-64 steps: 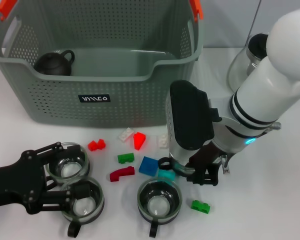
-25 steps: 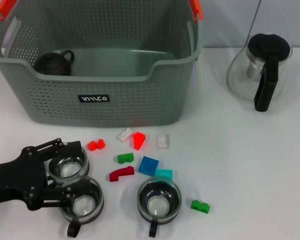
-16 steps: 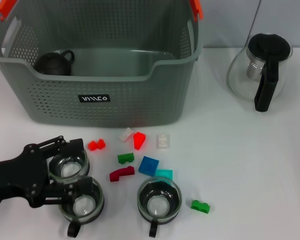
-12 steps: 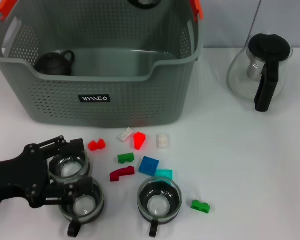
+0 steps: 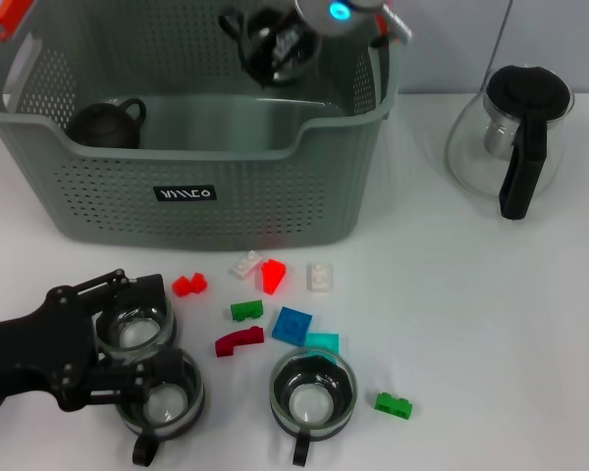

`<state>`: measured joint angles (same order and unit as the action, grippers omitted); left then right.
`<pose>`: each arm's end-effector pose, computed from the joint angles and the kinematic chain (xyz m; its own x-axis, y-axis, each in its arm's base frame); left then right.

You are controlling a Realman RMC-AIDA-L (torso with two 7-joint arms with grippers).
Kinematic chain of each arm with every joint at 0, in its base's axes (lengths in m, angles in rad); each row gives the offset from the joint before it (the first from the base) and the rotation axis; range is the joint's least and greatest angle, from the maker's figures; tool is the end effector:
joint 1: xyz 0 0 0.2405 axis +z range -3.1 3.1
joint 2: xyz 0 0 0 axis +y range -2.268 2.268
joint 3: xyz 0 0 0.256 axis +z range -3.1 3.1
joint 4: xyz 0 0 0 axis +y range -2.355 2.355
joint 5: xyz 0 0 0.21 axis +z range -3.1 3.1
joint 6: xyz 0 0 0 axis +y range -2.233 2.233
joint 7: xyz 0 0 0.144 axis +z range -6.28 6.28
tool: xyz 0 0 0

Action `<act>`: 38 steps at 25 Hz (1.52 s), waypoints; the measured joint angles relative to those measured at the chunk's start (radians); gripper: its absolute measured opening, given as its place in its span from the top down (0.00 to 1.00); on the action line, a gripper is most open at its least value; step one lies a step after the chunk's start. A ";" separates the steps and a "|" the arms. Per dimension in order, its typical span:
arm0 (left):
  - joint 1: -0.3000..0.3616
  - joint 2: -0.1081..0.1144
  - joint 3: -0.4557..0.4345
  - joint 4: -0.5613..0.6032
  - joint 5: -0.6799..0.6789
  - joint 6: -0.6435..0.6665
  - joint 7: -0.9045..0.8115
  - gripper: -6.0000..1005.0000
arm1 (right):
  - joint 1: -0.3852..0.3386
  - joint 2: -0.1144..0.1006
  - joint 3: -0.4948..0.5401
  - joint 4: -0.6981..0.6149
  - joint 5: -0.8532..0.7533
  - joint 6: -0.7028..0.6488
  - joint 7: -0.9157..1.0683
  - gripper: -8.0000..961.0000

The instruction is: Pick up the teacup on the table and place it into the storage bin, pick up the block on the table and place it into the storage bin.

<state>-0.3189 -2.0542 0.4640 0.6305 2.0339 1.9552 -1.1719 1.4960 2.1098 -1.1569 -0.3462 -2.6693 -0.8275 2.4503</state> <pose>-0.3048 0.2338 0.0340 0.6911 0.2753 0.6682 0.4215 -0.9046 -0.0632 0.0021 0.4771 -0.0883 0.9360 -0.3400 0.0909 -0.2410 -0.8074 -0.5385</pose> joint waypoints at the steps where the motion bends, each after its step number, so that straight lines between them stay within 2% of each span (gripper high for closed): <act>1: 0.000 0.000 -0.002 0.000 0.000 0.000 0.000 0.06 | -0.009 0.000 -0.003 0.006 0.017 0.007 -0.005 0.94; 5: -0.004 -0.002 -0.004 0.000 -0.001 0.001 0.001 0.06 | -0.050 -0.001 -0.010 0.006 0.049 0.027 -0.015 0.94; 10: -0.007 -0.001 -0.006 0.000 -0.001 0.001 0.000 0.06 | -0.067 -0.005 -0.012 0.007 0.070 0.025 -0.020 0.94; 31: -0.001 -0.006 -0.005 -0.002 -0.001 0.012 0.000 0.06 | -0.072 -0.010 -0.023 0.001 0.055 -0.005 -0.010 0.94; 36: -0.001 -0.006 -0.011 -0.002 -0.001 0.014 0.000 0.06 | -0.074 -0.010 -0.019 -0.004 0.047 0.003 0.003 0.74; 38: -0.001 -0.006 -0.013 -0.002 -0.001 0.014 0.000 0.06 | -0.086 -0.011 -0.008 -0.032 0.054 0.003 0.002 0.69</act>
<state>-0.3197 -2.0602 0.4506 0.6289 2.0325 1.9695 -1.1720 1.4097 2.0987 -1.1648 -0.3784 -2.6154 -0.8247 2.4524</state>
